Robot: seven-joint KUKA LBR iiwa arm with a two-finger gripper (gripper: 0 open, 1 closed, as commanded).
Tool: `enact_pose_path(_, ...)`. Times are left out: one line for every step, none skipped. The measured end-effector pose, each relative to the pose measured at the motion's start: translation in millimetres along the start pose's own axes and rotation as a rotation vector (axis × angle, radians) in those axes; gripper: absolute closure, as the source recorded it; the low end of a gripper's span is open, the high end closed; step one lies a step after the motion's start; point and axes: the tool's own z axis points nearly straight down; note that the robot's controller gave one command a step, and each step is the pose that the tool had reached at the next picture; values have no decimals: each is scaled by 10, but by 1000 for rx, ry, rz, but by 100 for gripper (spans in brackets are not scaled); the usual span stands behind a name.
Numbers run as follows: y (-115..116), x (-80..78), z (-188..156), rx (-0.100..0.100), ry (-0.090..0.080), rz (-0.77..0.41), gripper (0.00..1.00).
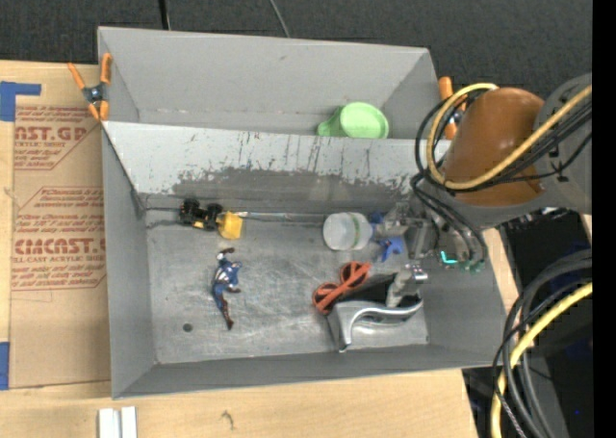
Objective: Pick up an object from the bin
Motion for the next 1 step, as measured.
enact_pose_path(3, -20, -44, 1, -8, -1, 0)
